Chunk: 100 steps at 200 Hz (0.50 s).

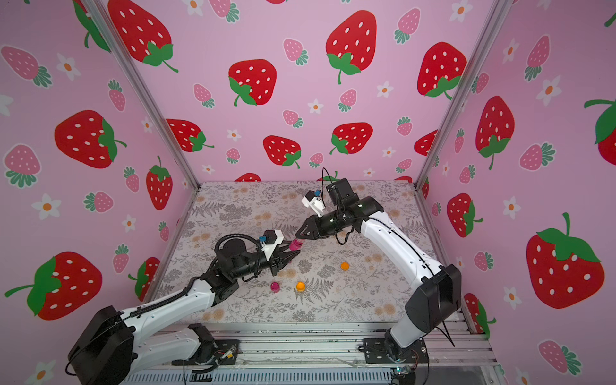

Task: Close the paint jar lid
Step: Close the lid on the paint jar.

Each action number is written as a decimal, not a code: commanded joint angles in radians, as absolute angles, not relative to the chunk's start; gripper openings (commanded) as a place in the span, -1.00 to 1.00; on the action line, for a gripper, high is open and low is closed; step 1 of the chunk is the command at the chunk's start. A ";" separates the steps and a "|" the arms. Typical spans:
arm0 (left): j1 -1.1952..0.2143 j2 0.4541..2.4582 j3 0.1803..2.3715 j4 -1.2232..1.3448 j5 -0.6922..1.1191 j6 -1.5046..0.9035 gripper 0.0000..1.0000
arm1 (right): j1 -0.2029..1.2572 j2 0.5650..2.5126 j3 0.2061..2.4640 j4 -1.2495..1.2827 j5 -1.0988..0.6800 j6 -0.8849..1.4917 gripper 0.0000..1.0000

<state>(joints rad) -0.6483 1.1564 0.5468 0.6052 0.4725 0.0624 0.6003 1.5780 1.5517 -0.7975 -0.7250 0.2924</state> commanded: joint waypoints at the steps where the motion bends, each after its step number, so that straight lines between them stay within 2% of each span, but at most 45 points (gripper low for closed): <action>1: -0.653 1.133 0.597 0.631 0.472 0.095 -0.32 | 0.612 1.549 1.528 -0.792 -0.772 0.303 -0.49; 100: -0.652 1.117 0.607 0.602 0.470 0.100 -0.32 | 0.613 1.535 1.484 -0.744 -0.848 0.316 -0.49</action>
